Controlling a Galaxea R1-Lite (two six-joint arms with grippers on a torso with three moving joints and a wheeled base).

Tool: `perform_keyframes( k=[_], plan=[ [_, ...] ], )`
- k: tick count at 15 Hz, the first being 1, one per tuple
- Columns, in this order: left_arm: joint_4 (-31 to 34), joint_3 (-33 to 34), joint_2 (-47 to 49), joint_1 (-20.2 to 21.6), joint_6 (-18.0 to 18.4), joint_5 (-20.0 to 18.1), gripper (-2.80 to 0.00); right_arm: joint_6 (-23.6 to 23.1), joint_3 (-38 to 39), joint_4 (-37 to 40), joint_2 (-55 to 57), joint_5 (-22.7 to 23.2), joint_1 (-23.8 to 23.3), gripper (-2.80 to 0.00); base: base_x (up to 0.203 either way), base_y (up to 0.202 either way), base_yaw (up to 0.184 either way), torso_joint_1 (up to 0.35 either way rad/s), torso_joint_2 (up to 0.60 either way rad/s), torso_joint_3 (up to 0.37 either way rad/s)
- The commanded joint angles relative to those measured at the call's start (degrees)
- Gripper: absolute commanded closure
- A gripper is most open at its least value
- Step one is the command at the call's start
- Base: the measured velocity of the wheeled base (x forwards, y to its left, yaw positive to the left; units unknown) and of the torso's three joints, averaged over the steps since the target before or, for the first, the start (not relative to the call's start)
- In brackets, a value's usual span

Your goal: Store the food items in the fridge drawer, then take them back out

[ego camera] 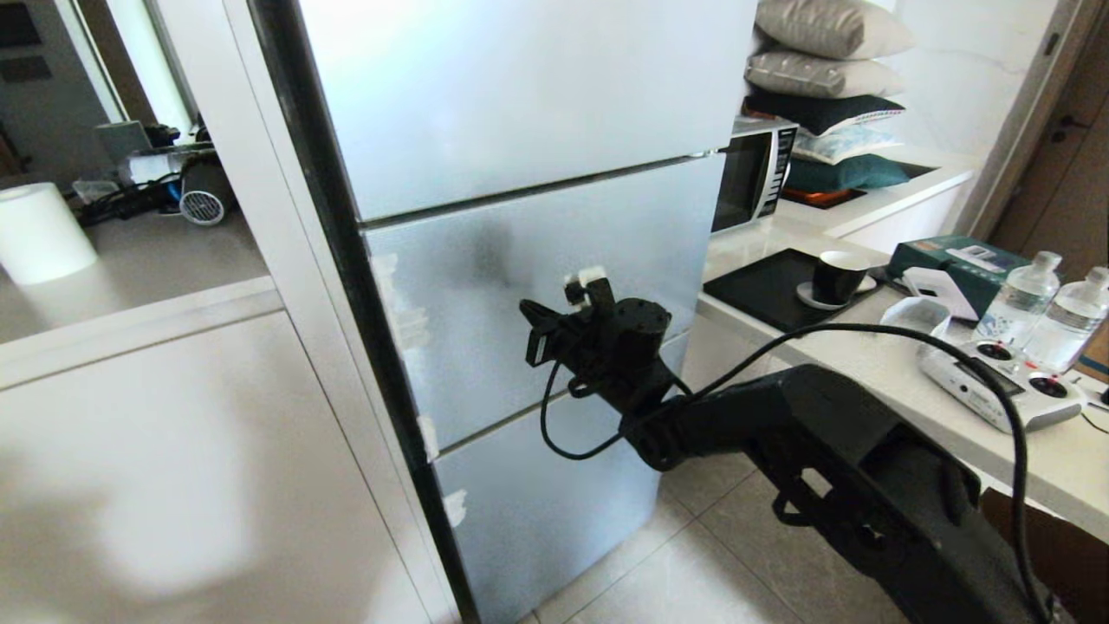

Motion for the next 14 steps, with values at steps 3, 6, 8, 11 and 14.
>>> perform_keyframes(
  k=[3,6,8,11,14],
  plan=[
    [0.07,0.00,0.07,0.02,0.02,0.02,0.00,0.70,-1.27,1.74,2.20,-0.51,0.33,0.00,0.000,0.000,0.000,0.000,0.00,0.000],
    [0.07,0.00,0.07,0.02,0.02,0.02,0.00,0.86,7.75,1.60,-4.52,-2.51,1.19,0.00,0.000,0.000,0.000,0.000,0.00,0.000],
    [0.07,0.00,0.07,0.02,0.02,0.02,0.00,1.17,21.58,1.55,-16.07,-2.45,2.00,0.00,0.000,0.000,0.000,0.000,0.00,0.000],
    [0.07,0.00,0.07,0.02,0.02,0.02,0.00,1.56,41.98,1.60,-36.88,-1.88,3.27,0.00,0.000,0.000,0.000,0.000,0.00,0.000],
    [0.07,0.00,0.07,0.02,0.02,0.02,0.00,1.76,59.38,2.30,-57.82,-2.95,3.29,0.00,0.000,0.000,0.000,0.000,0.00,0.000]
  ],
)
